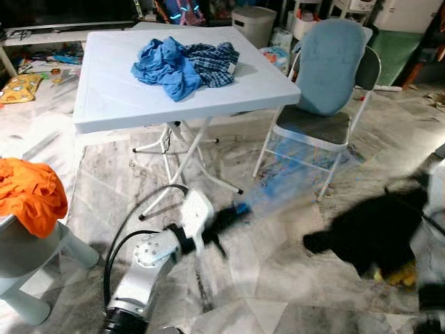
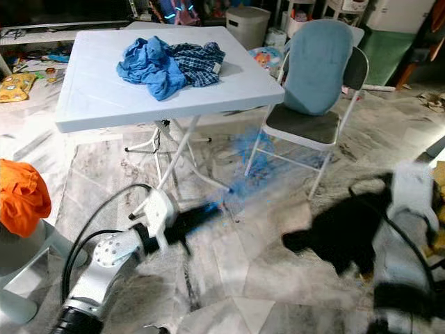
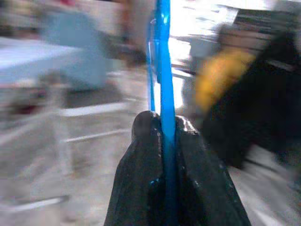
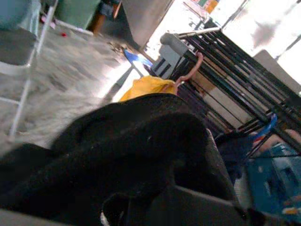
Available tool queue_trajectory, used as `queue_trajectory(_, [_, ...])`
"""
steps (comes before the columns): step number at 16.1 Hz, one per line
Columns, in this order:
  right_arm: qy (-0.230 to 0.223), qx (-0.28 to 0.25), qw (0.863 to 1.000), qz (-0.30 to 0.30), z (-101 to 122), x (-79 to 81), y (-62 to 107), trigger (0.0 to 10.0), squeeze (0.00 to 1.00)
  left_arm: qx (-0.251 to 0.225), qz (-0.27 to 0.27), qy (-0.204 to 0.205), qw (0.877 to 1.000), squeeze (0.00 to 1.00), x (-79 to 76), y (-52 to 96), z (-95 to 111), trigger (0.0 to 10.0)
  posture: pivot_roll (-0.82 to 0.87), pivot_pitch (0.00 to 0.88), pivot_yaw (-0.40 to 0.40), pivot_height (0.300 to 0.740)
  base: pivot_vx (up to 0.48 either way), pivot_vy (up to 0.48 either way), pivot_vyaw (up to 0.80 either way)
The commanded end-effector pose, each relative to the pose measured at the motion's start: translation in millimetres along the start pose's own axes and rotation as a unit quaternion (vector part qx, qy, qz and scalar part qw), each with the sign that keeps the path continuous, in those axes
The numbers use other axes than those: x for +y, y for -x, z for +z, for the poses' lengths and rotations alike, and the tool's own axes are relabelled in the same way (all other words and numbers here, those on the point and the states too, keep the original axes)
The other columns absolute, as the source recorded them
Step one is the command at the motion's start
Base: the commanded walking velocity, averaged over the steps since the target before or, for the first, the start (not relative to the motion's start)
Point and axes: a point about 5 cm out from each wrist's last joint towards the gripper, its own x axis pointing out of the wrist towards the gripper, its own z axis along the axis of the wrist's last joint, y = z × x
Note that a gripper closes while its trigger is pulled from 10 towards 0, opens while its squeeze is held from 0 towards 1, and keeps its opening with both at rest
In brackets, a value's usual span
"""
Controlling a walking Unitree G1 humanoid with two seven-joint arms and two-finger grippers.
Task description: Hang hanger
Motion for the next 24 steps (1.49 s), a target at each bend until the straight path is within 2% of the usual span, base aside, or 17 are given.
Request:
queue_trajectory(1, [-0.018, -0.024, 0.999, 0.018, 9, -1.2, 3.8, 0.0, 0.0, 0.007, 0.07, -0.007, 0.998, 0.0, 13.7, 1.2, 1, 3.6, 0.04, 0.0, -0.092, 0.74, 0.0, 0.0, 0.0])
queue_trajectory(2, [-0.029, -0.029, 0.997, 0.061, 6, 0.3, 14.8, 0.0, 0.0, 0.032, 0.128, -0.011, 0.991, 0.0, 23.6, 2.7, -4, 10.0, 0.04, 0.0, -0.087, 0.74, 0.0, 0.0, 0.0])
queue_trajectory(4, [-0.039, -0.039, 0.991, 0.12, 3, 3.5, 33.7, 0.0, 0.0, 0.062, 0.183, -0.027, 0.981, 0.0, 33.9, 7.7, -10, 10.0, 0.05, 0.0, -0.077, 0.74, 0.0, 0.0, 0.0])
queue_trajectory(5, [-0.049, -0.043, 0.984, 0.168, 3, 7.9, 48.7, 0.0, 0.0, 0.081, 0.211, -0.041, 0.973, 0.0, 39.0, 11.9, -16, 10.0, 0.05, 0.0, -0.074, 0.74, 0.0, 0.0, 0.0])
queue_trajectory(7, [-0.075, -0.058, 0.966, 0.239, 7, 10.9, 76.8, 0.0, 0.0, 0.098, 0.258, -0.035, 0.961, 0.0, 46.4, 21.5, -21, 10.0, 0.04, 0.0, -0.053, 0.74, 0.0, 0.0, 0.0])
queue_trajectory(9, [-0.084, -0.059, 0.956, 0.275, 7, 11.6, 97.8, 0.0, 0.0, 0.1, 0.27, -0.038, 0.957, 0.0, 49.6, 25.7, -20, 10.0, 0.03, 0.0, -0.039, 0.74, 0.0, 0.0, 0.0])
queue_trajectory(10, [-0.082, -0.061, 0.95, 0.294, 7, 12.2, 108.2, 0.4, 0.0, 0.094, 0.266, -0.042, 0.958, 0.0, 49.8, 24.4, -17, 10.0, 0.03, 0.0, -0.032, 0.74, 0.0, 0.0, 0.0])
queue_trajectory(11, [-0.081, -0.063, 0.945, 0.311, 9, 13.2, 115.8, 4.9, 0.0, 0.091, 0.262, -0.048, 0.96, 0.0, 50.1, 22.6, -15, 10.0, 0.03, 0.0, -0.029, 0.74, 0.0, 0.0, 0.0])
queue_trajectory(12, [-0.079, -0.061, 0.936, 0.339, 14, 16.6, 125.7, 10.0, 0.0, 0.087, 0.257, -0.046, 0.961, 0.0, 52.2, 18.0, -11, 10.0, 0.03, 0.0, -0.02, 0.74, 0.0, 0.0, 0.0])
queue_trajectory(15, [-0.062, -0.09, 0.937, 0.332, 29, 27.6, 122.6, 10.0, 0.0, 0.075, 0.253, -0.034, 0.964, 0.0, 54.3, 10.9, -4, 10.0, 0.03, 0.0, -0.013, 0.74, 0.0, 0.0, 0.0])
queue_trajectory(16, [-0.049, -0.103, 0.933, 0.341, 32, 33.3, 123.1, 10.0, 0.0, 0.074, 0.252, -0.032, 0.964, 0.0, 54.5, 9.9, -3, 10.0, 0.04, 0.0, -0.013, 0.74, 0.0, 0.0, 0.0])
queue_trajectory(17, [-0.048, -0.109, 0.914, 0.388, 31, 46.2, 134.2, 10.0, 0.0, 0.076, 0.253, -0.03, 0.964, 0.0, 54.3, 10.8, -5, 10.0, 0.06, 0.0, -0.03, 0.74, 0.0, 0.0, 0.0])
queue_trajectory(18, [-0.034, -0.105, 0.914, 0.39, 29, 48.8, 137.2, 10.0, 0.0, 0.078, 0.253, -0.029, 0.964, 0.0, 53.9, 11.5, -6, 10.0, 0.06, 0.0, -0.032, 0.74, 0.0, 0.0, 0.0])
queue_trajectory(19, [-0.032, -0.109, 0.907, 0.405, 29, 54.1, 141.5, 10.0, 0.0, 0.078, 0.254, -0.03, 0.964, 0.0, 53.5, 11.8, -7, 10.0, 0.07, 0.0, -0.04, 0.74, 0.0, 0.0, 0.0])
queue_trajectory(20, [-0.034, -0.087, 0.905, 0.415, 24, 58.4, 145.9, 10.0, 0.0, 0.078, 0.26, -0.028, 0.962, 0.0, 54.5, 13.1, -7, 10.0, 0.08, 0.0, -0.046, 0.74, 0.0, 0.0, 0.0])
queue_trajectory(22, [-0.034, -0.066, 0.914, 0.4, 16, 62.1, 148.1, 10.0, 0.0, 0.075, 0.275, -0.026, 0.958, 0.0, 56.4, 15.3, -6, 10.0, 0.09, 0.0, -0.054, 0.74, 0.0, 0.0, 0.0])
queue_trajectory(24, [-0.078, -0.058, 0.925, 0.366, 14, 63.2, 146.6, 10.0, 0.0, 0.073, 0.28, -0.026, 0.957, 0.0, 55.5, 16.7, -5, 10.0, 0.1, 0.0, -0.059, 0.74, 0.124, 0.0, 0.0])
